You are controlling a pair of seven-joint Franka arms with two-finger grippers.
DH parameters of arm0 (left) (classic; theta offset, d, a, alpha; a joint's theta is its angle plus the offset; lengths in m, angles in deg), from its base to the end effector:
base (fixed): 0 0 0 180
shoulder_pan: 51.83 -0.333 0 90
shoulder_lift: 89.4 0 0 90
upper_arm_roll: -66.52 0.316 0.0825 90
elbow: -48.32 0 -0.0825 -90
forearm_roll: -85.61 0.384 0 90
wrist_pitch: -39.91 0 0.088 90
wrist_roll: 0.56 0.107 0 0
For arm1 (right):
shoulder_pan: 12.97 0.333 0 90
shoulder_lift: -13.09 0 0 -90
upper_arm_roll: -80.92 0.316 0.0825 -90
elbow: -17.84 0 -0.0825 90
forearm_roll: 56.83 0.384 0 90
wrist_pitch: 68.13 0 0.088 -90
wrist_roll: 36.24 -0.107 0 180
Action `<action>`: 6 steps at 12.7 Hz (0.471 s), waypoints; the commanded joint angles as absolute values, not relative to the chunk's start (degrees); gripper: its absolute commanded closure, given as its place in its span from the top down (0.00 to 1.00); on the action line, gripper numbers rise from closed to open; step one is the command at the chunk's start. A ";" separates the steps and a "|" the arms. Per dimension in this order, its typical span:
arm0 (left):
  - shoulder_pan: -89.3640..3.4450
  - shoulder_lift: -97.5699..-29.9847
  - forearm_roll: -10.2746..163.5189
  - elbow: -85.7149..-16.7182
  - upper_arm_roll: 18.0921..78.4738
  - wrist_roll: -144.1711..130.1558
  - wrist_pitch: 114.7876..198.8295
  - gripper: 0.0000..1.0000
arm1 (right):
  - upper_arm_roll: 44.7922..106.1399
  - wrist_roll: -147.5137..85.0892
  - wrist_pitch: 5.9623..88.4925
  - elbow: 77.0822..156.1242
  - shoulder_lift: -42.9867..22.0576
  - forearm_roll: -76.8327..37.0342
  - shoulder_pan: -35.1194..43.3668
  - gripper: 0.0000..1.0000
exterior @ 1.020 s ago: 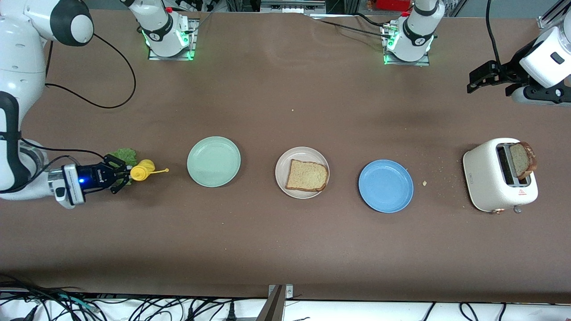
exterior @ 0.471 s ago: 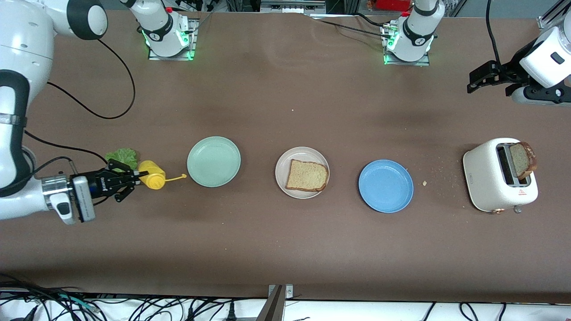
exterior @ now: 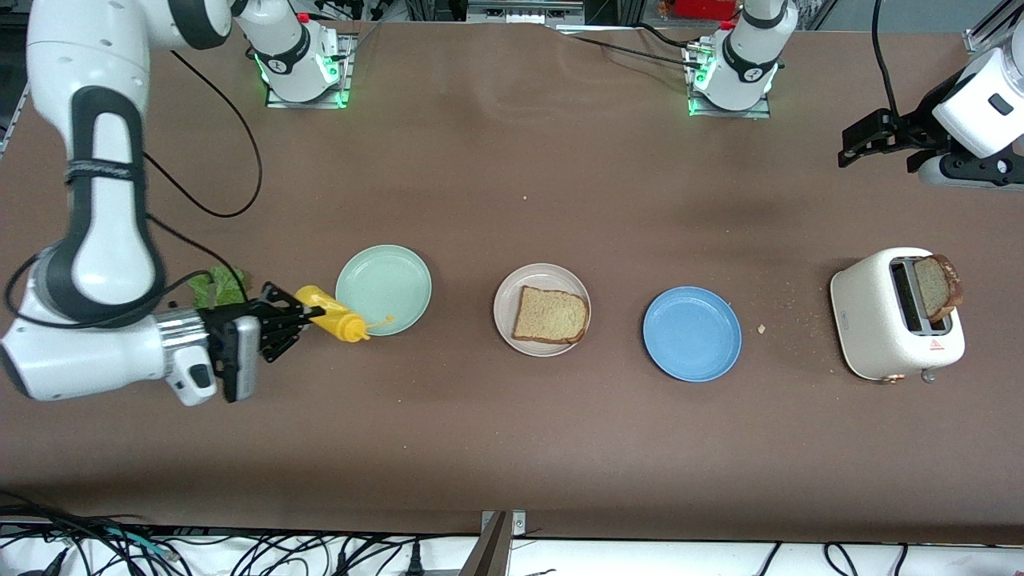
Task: Make sandwich in beige plate with both arms
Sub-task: 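Carry the mustard bottle with the right gripper above the bread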
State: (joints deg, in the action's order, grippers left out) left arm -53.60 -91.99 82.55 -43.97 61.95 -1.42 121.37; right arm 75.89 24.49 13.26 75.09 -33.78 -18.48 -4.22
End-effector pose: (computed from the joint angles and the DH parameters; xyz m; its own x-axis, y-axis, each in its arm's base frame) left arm 0.5225 -0.0329 0.6185 0.9887 -0.0407 -0.1440 -0.0341 -0.9983 0.0476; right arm 0.7154 0.1427 0.3640 0.5142 0.8016 0.3050 0.7669 -0.2706 -0.5819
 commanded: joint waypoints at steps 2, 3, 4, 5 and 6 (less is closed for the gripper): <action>-53.86 -91.86 83.50 -43.09 61.69 -1.70 121.21 1.00 | 75.47 14.14 14.48 73.57 -31.48 -34.03 6.86 0.01; -53.86 -91.86 83.42 -43.09 61.69 -1.70 121.21 1.00 | 75.38 11.33 14.75 73.57 -31.47 -37.11 10.19 0.01; -53.86 -91.86 83.42 -43.09 61.69 -1.70 121.21 1.00 | 75.38 8.17 15.45 73.57 -31.47 -40.28 12.84 0.01; -53.86 -91.86 83.42 -43.09 61.69 -1.70 121.21 1.00 | 75.47 5.88 15.63 73.57 -31.47 -42.40 15.04 0.01; -53.86 -91.86 83.42 -43.09 61.69 -1.70 121.21 1.00 | 75.29 4.38 15.72 73.57 -31.47 -44.16 17.24 0.01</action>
State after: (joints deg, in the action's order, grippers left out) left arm -53.61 -91.99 82.55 -43.97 61.96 -1.42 121.37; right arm 76.08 7.36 15.87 73.85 -32.12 -40.70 14.40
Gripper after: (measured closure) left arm 0.000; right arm 0.943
